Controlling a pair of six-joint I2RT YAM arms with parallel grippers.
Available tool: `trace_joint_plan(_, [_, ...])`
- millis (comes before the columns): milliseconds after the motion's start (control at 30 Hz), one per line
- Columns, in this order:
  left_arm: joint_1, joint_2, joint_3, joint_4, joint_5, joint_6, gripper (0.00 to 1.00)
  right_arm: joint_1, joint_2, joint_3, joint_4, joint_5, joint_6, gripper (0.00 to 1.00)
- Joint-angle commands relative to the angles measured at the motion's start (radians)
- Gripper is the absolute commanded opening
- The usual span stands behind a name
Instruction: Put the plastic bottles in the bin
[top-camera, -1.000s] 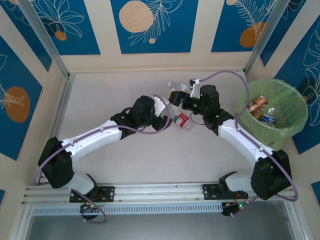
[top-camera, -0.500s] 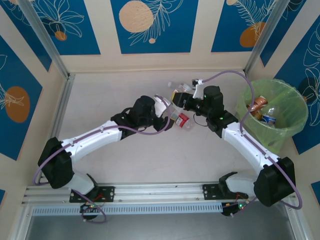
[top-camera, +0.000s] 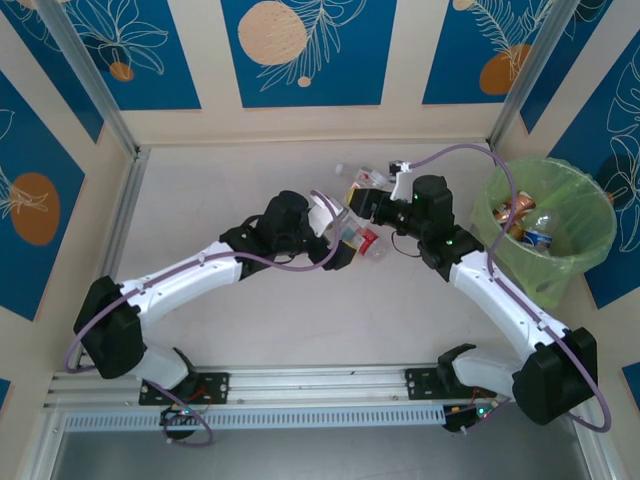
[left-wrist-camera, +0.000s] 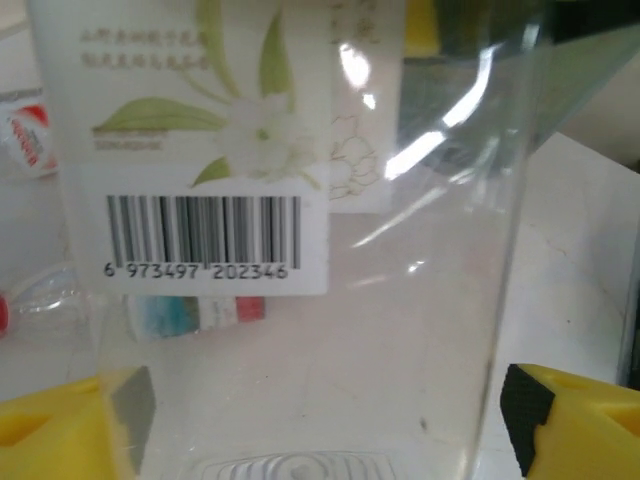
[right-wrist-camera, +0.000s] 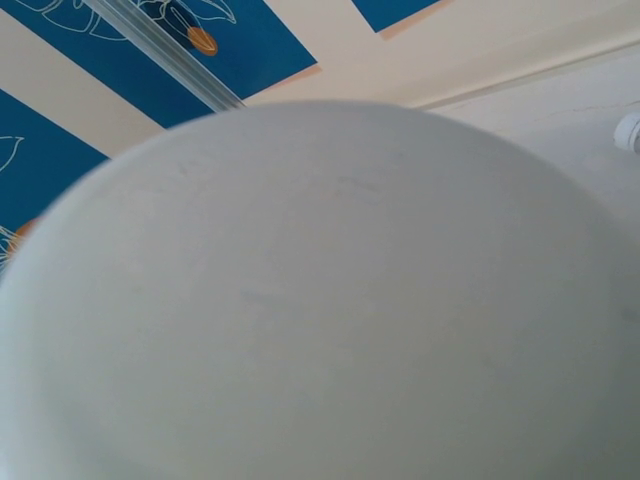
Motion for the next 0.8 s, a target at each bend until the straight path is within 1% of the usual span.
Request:
trace_joint_plan(0, [-0.003,-0.064,-0.005,0.083,0.112,-0.003,0.99,-0.006,-0.026,0.001,-0.014,0.005,-0.03,0.32])
trace_joint_plan(167, [0.001,-0.109,0.042,-0.052,0.015,0.001,1.0,-0.02,-0.055,0.013,-0.067,0.042,-0.069,0.32])
trace_joint_plan(233, [0.004,-0.149,0.028,-0.059,-0.021,-0.008,1.0,-0.033,-0.061,0.012,-0.082,0.051,-0.074,0.32])
trace_joint_plan(333, [0.014,-0.216,-0.027,-0.029,-0.028,-0.038,1.0,-0.047,-0.073,0.005,-0.089,0.077,-0.074,0.32])
trace_joint_plan(400, [0.015,-0.25,-0.055,-0.027,-0.073,-0.056,1.0,-0.06,-0.082,0.009,-0.097,0.09,-0.087,0.32])
trace_joint_plan(467, [0.017,-0.274,-0.073,-0.044,-0.154,-0.064,1.0,-0.074,-0.093,0.024,-0.112,0.094,-0.113,0.32])
trace_joint_plan(600, [0.02,-0.273,-0.061,-0.105,-0.248,0.013,1.0,-0.095,-0.121,0.063,-0.142,0.107,-0.189,0.32])
trace_joint_plan(667, [0.02,-0.261,-0.06,-0.11,-0.291,0.055,1.0,-0.104,-0.139,0.09,-0.172,0.159,-0.246,0.32])
trace_joint_plan(767, [0.021,-0.256,-0.091,-0.076,-0.319,0.036,1.0,-0.138,-0.171,0.139,-0.227,0.229,-0.31,0.32])
